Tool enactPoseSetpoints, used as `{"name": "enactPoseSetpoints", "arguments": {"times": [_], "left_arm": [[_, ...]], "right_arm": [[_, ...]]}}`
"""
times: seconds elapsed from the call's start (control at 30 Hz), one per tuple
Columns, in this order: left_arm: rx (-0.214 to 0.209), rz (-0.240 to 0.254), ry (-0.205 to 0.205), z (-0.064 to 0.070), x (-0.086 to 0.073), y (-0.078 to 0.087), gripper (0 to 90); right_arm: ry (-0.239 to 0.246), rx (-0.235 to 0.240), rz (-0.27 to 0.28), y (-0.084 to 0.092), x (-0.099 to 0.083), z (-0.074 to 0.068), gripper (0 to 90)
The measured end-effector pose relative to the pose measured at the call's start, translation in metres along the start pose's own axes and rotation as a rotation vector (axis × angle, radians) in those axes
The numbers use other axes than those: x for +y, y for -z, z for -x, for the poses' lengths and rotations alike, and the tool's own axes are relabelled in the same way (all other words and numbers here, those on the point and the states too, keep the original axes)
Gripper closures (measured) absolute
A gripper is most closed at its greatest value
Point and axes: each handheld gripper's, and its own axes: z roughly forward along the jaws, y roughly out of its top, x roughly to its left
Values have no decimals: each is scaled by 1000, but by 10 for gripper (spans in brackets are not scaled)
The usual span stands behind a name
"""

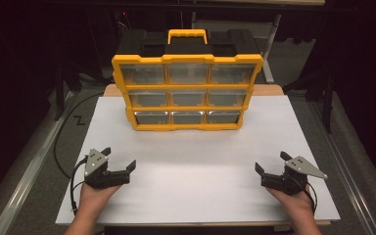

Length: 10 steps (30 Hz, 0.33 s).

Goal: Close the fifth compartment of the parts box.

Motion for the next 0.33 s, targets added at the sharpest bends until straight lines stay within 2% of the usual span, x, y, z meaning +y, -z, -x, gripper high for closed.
{"name": "enactPoseSetpoints", "arguments": {"times": [0.33], "left_arm": [[5, 2, -5, 0, 0, 0, 0]], "right_arm": [[7, 0, -2, -1, 0, -1, 11]]}}
